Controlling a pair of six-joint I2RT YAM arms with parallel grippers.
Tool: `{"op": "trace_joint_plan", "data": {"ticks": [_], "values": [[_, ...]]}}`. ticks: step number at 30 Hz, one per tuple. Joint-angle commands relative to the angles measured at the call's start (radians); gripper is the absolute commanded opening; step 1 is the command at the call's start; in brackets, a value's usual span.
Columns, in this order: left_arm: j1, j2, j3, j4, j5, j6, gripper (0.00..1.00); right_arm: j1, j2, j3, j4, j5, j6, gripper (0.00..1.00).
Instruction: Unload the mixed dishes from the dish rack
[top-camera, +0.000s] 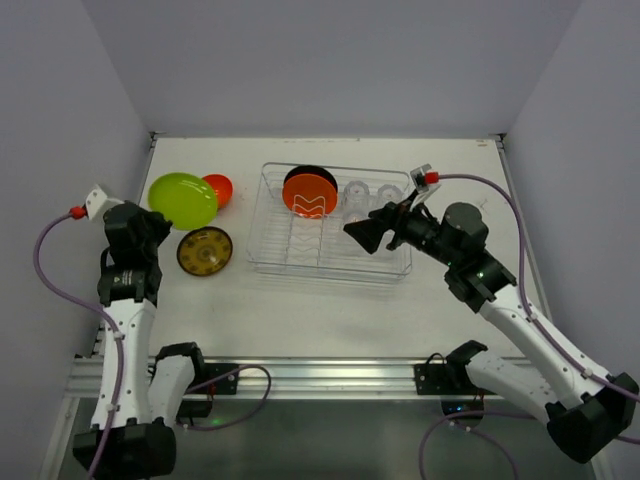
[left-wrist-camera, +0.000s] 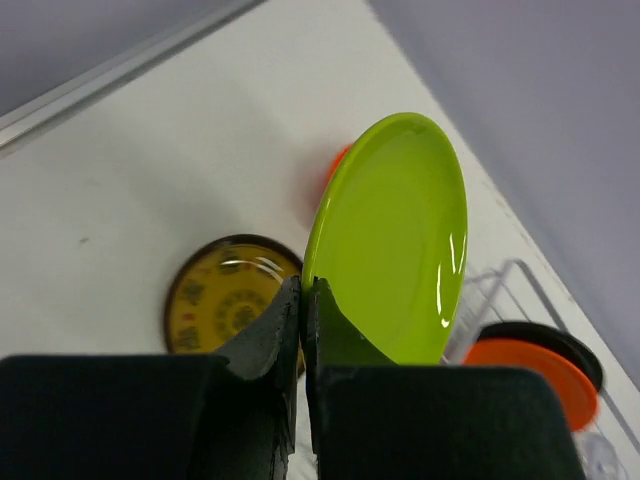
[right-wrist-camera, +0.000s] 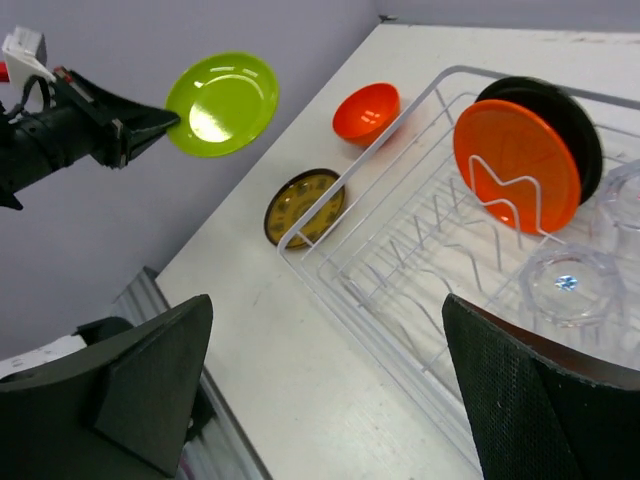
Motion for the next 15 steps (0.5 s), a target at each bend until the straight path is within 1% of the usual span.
{"op": "trace_joint_plan", "data": {"ticks": [1,2,4,7,11,15], "values": [[0.176,0.027,-0.111,0.08,0.103,-0.095,0.0,-0.006,-0.086,-0.052,-0.071,0.089,-0.101,0.99],[0.205,0.053,-0.132,0.099,0.108,-0.104,0.0,-0.008,-0.105,-0.064,-0.079,0.1,-0.112,0.99],[0.223,0.084,-0.198,0.176,0.135,-0.127,0.0,-0.011,-0.158,-0.101,-0.091,0.119,-0.132,0.99],[0.227,0.15,-0.272,0.283,0.157,-0.144,0.0,-0.014,-0.205,-0.142,-0.091,0.122,-0.155,0.99],[0.227,0.216,-0.316,0.345,0.158,-0.143,0.0,-0.017,-0.211,-0.158,-0.099,0.126,-0.17,0.99],[0.224,0.228,-0.37,0.394,0.158,-0.124,0.0,-0.017,-0.194,-0.159,-0.085,0.094,-0.17,0.99]]}}
